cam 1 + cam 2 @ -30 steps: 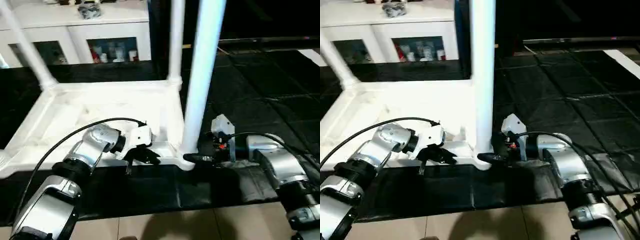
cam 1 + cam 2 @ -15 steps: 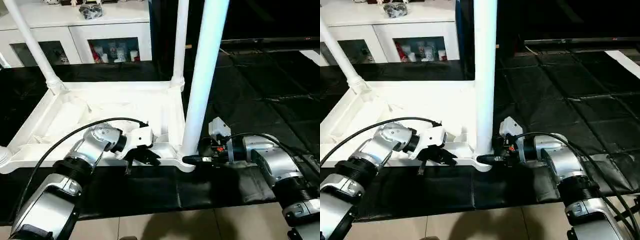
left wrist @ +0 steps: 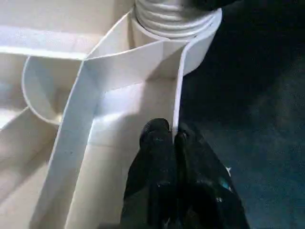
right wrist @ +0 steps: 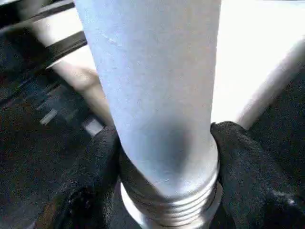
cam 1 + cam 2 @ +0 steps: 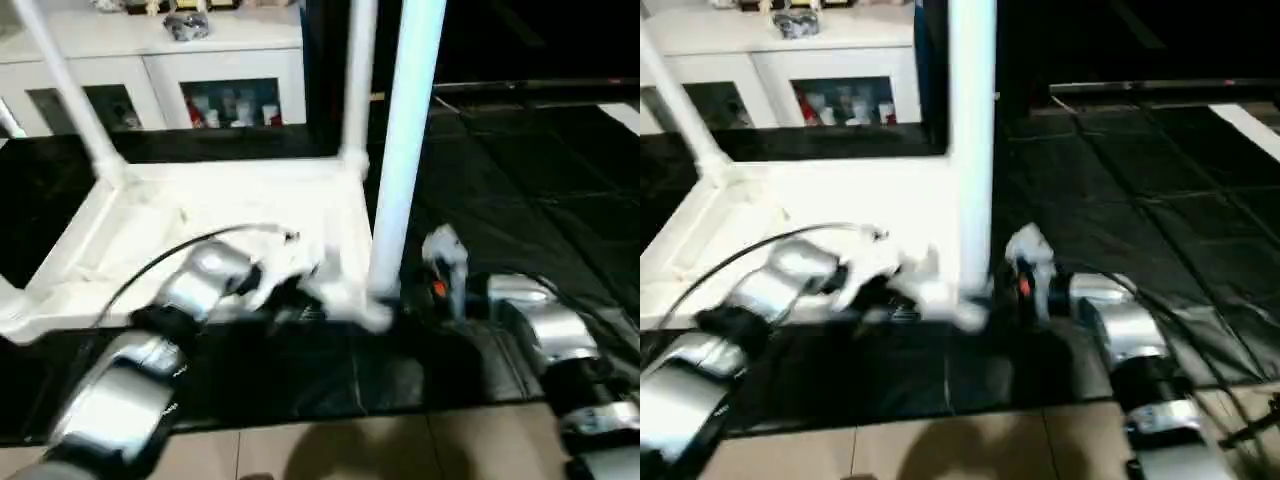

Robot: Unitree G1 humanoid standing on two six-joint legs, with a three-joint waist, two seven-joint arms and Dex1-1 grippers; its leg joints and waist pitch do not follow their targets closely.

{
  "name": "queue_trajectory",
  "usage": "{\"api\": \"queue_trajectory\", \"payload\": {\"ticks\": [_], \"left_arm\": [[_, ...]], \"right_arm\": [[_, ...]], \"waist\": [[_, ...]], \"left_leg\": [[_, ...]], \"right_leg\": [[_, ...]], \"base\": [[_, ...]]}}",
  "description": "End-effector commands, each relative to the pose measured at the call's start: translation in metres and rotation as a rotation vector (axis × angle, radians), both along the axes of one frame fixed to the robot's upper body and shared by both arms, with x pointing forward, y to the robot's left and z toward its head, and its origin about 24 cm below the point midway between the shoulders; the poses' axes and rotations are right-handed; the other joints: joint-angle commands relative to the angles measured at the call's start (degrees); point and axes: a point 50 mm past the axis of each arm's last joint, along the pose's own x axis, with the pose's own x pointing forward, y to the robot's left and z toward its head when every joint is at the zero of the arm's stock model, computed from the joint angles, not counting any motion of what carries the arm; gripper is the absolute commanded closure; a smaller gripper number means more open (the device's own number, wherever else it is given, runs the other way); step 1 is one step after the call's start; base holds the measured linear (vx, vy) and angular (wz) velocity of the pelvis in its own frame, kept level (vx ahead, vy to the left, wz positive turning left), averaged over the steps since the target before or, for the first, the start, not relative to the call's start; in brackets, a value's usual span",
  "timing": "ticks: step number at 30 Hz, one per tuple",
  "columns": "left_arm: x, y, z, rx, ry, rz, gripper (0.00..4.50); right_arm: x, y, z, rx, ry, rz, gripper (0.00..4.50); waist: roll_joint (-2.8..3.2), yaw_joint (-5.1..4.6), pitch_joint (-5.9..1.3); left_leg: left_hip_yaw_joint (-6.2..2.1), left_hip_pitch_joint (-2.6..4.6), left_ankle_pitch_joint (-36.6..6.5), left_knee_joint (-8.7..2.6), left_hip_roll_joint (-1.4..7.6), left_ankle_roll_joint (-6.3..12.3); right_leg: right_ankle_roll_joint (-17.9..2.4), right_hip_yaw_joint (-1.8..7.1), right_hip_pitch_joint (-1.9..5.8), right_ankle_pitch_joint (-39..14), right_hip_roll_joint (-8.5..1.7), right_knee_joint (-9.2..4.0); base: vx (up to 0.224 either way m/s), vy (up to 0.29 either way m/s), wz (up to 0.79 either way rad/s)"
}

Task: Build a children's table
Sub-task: Rotate leg to tighten

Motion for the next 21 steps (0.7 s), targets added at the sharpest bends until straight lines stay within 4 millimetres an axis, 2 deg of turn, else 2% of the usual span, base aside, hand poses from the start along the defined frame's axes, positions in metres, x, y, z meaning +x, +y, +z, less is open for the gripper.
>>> {"api": "queue_trajectory", "payload": {"ticks": [1, 3, 4, 6, 8, 9, 11, 13, 15, 16, 17, 21], "left_arm": [[0.017, -0.029, 0.027, -0.146, -0.097, 0.169, 4.5], [0.018, -0.035, 0.029, -0.158, -0.093, 0.187, 4.5], [0.018, -0.045, 0.03, -0.164, -0.099, 0.208, 4.5], [0.017, -0.05, 0.03, -0.151, -0.11, 0.192, 4.5], [0.016, -0.051, 0.03, -0.138, -0.121, 0.171, 4.5], [0.016, -0.05, 0.029, -0.129, -0.127, 0.16, 4.5], [0.015, -0.045, 0.027, -0.106, -0.139, 0.146, 4.5], [0.015, -0.041, 0.026, -0.088, -0.146, 0.14, 4.5], [0.015, -0.036, 0.024, -0.068, -0.15, 0.131, 4.5], [0.014, -0.031, 0.022, -0.059, -0.151, 0.121, 4.5], [0.014, -0.027, 0.021, -0.056, -0.151, 0.113, 4.5], [0.012, -0.02, 0.019, -0.055, -0.141, 0.094, 4.5]], "right_arm": [[-0.002, 0.048, -0.008, 0.078, 0.062, 0.027, 1.87], [0.001, 0.054, -0.009, 0.082, 0.065, -0.014, 1.87], [0.006, 0.067, -0.009, 0.068, 0.066, -0.078, 1.87], [0.009, 0.076, -0.009, 0.031, 0.048, -0.092, 1.87], [0.009, 0.08, -0.008, 0.019, 0.027, -0.079, 1.87], [0.008, 0.08, -0.007, 0.014, 0.014, -0.069, 1.87], [0.009, 0.077, -0.006, 0.008, -0.008, -0.076, 1.19], [0.01, 0.075, -0.005, 0.024, -0.01, -0.091, 1.19], [0.01, 0.071, -0.004, 0.028, -0.018, -0.095, 1.06], [0.009, 0.066, -0.004, 0.025, -0.036, -0.078, 0.87], [0.007, 0.062, -0.005, 0.023, -0.05, -0.057, 0.77], [0.003, 0.051, -0.005, 0.01, -0.08, -0.016, 0.46]], "waist": [[-0.87, -0.43, -3.92], [-0.76, -1.25, -4.07], [-0.57, -1.38, -4.09], [-0.79, -2.06, -4.22], [-0.71, -2.04, -4.33], [-0.95, -2.01, -4.35], [-0.88, -1.96, -4.34], [-1.01, -2.05, -4.23], [-0.87, -2.14, -4.08], [-1.3, -2.16, -3.98], [-1.16, -2.07, -3.98], [-1.11, -1.94, -4.02]], "left_leg": [[-0.63, -0.12, -6.6, -3.98, 1.52, 2.86], [-0.73, -0.23, -6.2, -3.9, 1.34, 3.31], [-0.76, -0.36, -5.8, -3.86, 1.27, 3.57], [-0.71, -0.59, -4.1, -3.78, 1.04, 4.45], [-0.64, -0.66, -3.0, -3.7, 1.04, 5.68], [-0.64, -0.71, -2.6, -3.69, 1.12, 6.46], [-0.67, -0.6, -2.3, -3.7, 1.31, 7.16], [-0.64, -0.58, -2.7, -3.75, 1.41, 7.32], [-0.65, -0.52, -3.7, -3.87, 1.42, 7.08], [-0.54, -0.43, -4.5, -3.92, 1.3, 6.8], [-0.55, -0.45, -4.7, -3.96, 1.36, 6.64], [-0.6, -0.35, -4.5, -3.96, 1.6, 7.06]], "right_leg": [[-4.9, 3.38, 3.57, -21.4, -4.22, -4.92], [-5.3, 3.24, 3.7, -20.6, -4.25, -4.85], [-5.5, 3.22, 3.72, -19.9, -4.22, -4.83], [-6.2, 3.25, 3.9, -17.4, -4.07, -4.56], [-6.7, 3.36, 3.97, -14.9, -4.01, -4.3], [-7.1, 3.42, 4.04, -13.5, -3.99, -4.1], [-7.6, 3.45, 3.97, -12.7, -4.05, -3.93], [-7.7, 3.42, 3.94, -13.1, -4.05, -4.0], [-7.4, 3.38, 3.96, -14.9, -4.13, -4.28], [-6.9, 3.39, 3.93, -16.6, -4.15, -4.5], [-6.6, 3.47, 3.95, -17.4, -4.28, -4.55], [-6.9, 3.56, 3.84, -15.8, -4.17, -4.29]], "base": [[0.0, 0.0, 0.0], [0.0, 0.0, 0.0], [0.0, 0.0, 0.0], [0.0, 0.0, 0.0], [0.0, 0.0, 0.0], [0.0, 0.0, 0.0], [0.0, 0.0, 0.0], [0.0, 0.0, 0.0], [0.0, 0.0, 0.0], [0.0, 0.0, 0.0], [0.0, 0.0, 0.0], [0.0, 0.0, 0.0]]}}
